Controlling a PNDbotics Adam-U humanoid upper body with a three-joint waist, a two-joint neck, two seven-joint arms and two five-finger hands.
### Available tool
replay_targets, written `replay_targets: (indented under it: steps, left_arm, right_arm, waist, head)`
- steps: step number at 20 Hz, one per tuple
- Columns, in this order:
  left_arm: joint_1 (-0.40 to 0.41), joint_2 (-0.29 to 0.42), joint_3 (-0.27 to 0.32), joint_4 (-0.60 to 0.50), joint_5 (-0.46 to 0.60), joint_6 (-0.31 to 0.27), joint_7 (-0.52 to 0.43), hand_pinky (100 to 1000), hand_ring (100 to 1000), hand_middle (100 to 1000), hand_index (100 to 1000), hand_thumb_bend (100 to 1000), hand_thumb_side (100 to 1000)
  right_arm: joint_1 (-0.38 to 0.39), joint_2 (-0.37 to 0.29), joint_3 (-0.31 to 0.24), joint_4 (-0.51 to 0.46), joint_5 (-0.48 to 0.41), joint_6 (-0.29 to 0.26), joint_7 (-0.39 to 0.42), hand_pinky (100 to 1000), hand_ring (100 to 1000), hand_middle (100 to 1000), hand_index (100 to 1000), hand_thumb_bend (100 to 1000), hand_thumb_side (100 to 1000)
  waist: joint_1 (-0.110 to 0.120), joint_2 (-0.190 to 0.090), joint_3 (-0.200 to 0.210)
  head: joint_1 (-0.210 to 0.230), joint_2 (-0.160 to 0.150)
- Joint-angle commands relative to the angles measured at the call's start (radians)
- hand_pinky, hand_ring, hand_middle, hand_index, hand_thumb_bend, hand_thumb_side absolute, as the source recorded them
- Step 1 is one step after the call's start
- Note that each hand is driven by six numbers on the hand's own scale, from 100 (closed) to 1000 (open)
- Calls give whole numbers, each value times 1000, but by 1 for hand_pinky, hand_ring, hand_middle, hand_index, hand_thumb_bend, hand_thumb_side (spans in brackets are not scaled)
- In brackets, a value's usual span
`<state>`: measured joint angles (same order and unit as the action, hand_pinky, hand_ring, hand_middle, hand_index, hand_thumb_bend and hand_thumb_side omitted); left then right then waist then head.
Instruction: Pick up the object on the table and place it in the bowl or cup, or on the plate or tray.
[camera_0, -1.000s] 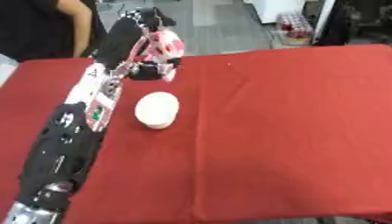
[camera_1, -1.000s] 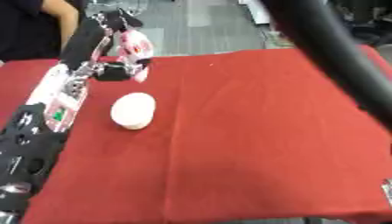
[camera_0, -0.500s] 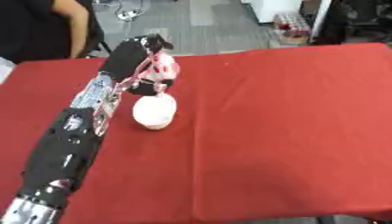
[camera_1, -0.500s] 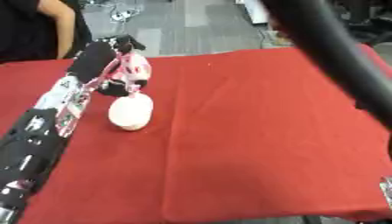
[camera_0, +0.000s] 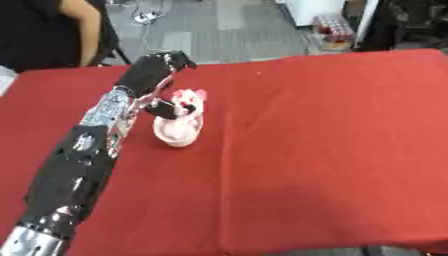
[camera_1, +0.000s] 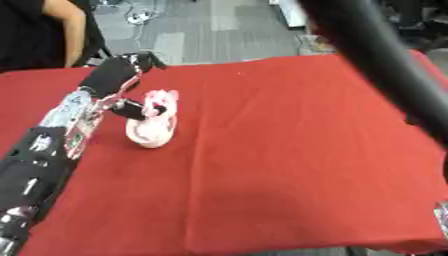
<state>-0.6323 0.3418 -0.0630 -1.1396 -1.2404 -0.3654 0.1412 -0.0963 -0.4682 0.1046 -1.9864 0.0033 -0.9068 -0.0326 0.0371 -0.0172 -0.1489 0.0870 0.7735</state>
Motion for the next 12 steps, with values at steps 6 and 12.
replay_targets:
  steps: [6, 12]
  left_arm:
    - [-20, 30, 8, -16, -34, -6, 0, 564, 775, 815, 875, 584, 513]
    - [24, 7, 30, -157, 269, 10, 210, 296, 593, 677, 814, 243, 605]
  right_arm:
    - [-5, -19, -3, -14, 3, 0, 9, 481, 597, 808, 844, 100, 839]
    - [-5, -18, -2, -14, 5, 0, 13, 482, 598, 809, 844, 100, 838]
  waist:
    - [-2, -8, -1]
    - [-1, -6, 0]
  head:
    - [-14, -3]
    - [-15, -3]
